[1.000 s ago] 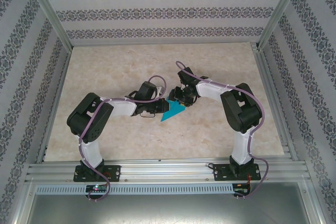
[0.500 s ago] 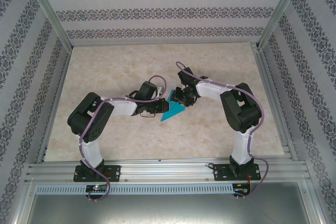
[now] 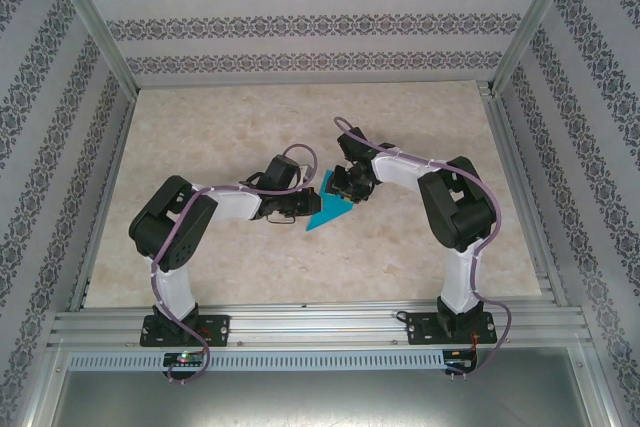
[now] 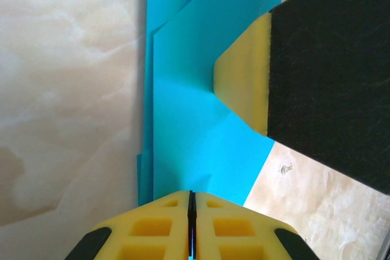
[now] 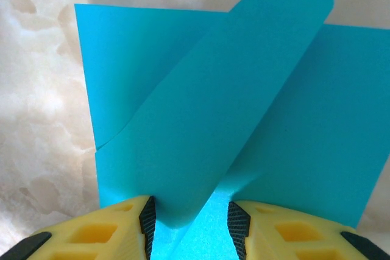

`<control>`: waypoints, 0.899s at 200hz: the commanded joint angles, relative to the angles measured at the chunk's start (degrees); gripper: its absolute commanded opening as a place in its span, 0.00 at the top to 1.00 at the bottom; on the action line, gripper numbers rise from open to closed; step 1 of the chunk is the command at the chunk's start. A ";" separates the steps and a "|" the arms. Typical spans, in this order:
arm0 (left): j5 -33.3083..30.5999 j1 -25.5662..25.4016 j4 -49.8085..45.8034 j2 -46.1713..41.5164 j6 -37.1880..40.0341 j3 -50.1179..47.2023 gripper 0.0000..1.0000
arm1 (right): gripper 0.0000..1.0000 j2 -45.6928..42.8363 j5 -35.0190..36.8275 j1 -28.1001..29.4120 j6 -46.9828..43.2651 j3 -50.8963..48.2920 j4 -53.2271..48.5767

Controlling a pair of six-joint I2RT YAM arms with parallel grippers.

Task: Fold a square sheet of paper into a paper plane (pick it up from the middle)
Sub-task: Fourth fold the wing at the center of the table.

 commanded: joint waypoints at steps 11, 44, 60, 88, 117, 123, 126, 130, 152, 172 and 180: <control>-0.28 -0.38 -2.03 1.69 0.70 1.68 0.89 | 0.58 6.89 5.73 0.29 0.05 -2.83 -4.80; -0.45 -0.38 -2.29 1.74 0.70 1.79 0.89 | 0.58 7.51 5.61 0.31 -0.45 -2.49 -4.98; -0.60 -0.39 -2.59 1.99 0.70 1.94 0.89 | 0.58 7.79 5.43 0.42 -0.88 -2.30 -5.11; -0.63 -0.38 -2.99 2.35 0.56 2.17 0.90 | 0.58 8.36 5.38 0.68 -1.50 -1.95 -5.35; -0.93 -0.42 -3.73 2.76 0.56 2.28 0.90 | 0.58 8.72 5.33 0.82 -1.60 -1.95 -5.37; -0.86 -0.33 -3.97 2.88 0.60 2.44 0.90 | 0.58 8.75 5.33 0.91 -1.68 -1.91 -5.43; -0.93 -0.33 -4.11 2.89 0.59 2.46 0.90 | 0.58 8.81 5.36 0.91 -1.68 -1.88 -5.46; -0.88 -0.37 -4.23 3.01 0.56 2.45 0.90 | 0.58 8.87 5.32 0.91 -1.73 -1.87 -5.46; -0.95 -0.46 -5.05 3.16 0.60 2.73 0.90 | 0.58 9.14 5.20 0.99 -1.77 -1.77 -5.55; -1.03 -0.38 -7.23 3.65 1.09 3.42 0.91 | 0.58 9.11 4.81 1.17 -1.77 -1.78 -5.38; -0.96 -0.38 -8.31 4.08 1.56 3.87 0.92 | 0.58 8.96 4.18 1.17 -1.61 -1.90 -5.03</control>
